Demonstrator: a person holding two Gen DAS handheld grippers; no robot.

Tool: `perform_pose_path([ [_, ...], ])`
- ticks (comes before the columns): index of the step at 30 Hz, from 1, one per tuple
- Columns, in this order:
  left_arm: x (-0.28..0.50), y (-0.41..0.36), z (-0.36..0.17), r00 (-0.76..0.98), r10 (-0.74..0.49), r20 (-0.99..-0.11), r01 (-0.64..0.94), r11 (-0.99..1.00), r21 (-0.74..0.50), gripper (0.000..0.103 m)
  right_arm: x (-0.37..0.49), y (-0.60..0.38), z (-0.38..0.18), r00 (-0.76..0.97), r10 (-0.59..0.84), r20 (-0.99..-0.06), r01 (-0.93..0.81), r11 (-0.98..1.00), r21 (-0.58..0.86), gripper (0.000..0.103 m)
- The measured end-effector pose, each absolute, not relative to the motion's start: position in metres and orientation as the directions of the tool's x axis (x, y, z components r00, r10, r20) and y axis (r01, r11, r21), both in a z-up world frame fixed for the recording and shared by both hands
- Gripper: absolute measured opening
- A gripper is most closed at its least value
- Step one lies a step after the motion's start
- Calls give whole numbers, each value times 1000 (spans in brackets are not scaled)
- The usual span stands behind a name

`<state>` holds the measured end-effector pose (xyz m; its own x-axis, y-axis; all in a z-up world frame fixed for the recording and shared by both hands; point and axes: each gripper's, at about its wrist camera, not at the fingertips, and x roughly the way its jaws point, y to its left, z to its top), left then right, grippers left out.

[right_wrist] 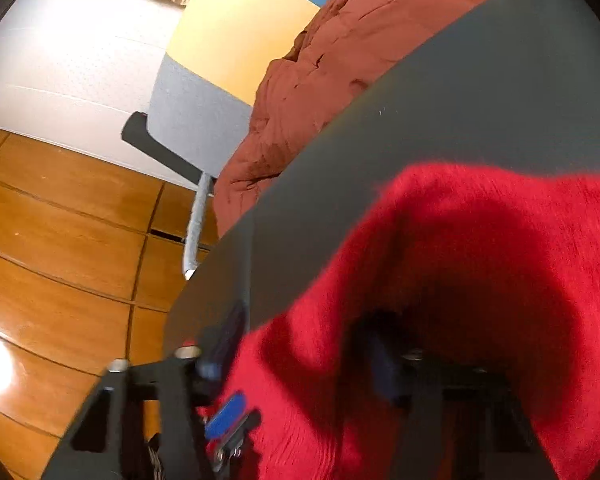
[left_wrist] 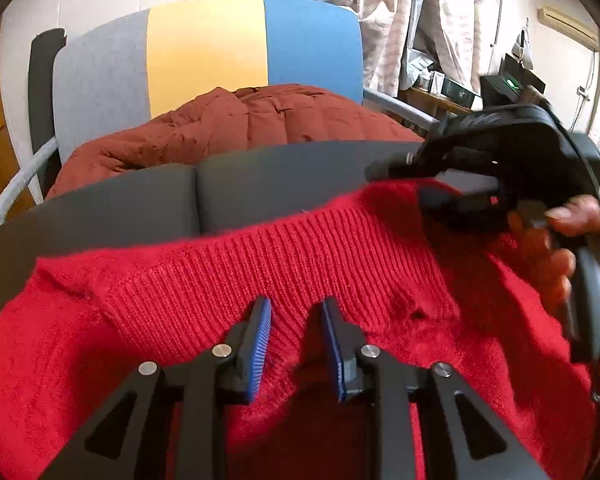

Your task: Fold clothes

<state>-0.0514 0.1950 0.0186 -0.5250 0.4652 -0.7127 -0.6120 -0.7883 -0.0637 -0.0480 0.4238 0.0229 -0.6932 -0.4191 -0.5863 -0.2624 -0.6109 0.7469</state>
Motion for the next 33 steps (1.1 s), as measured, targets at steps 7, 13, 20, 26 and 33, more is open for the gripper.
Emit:
perform_pose_path([
  [7, -58, 176, 14, -487, 516, -704, -606, -781, -154, 27, -50, 407, 33, -716, -205, -667, -178, -871, 459, 8],
  [13, -59, 174, 14, -484, 521, -703, -600, -782, -166, 28, -29, 419, 47, -721, -127, -681, -303, -827, 474, 29],
  [20, -58, 173, 16, -477, 523, -706, -591, -786, -183, 28, -7, 353, 70, -751, -90, -654, -174, -929, 328, 36],
  [26, -68, 116, 26, -485, 559, -672, -454, -818, -353, 31, -10, 316, 36, -672, -21, -740, -175, -967, 187, 36],
  [33, -115, 100, 26, -514, 446, -732, -441, -870, -220, 33, -7, 316, 31, -673, 20, -739, -190, -971, 147, 42],
])
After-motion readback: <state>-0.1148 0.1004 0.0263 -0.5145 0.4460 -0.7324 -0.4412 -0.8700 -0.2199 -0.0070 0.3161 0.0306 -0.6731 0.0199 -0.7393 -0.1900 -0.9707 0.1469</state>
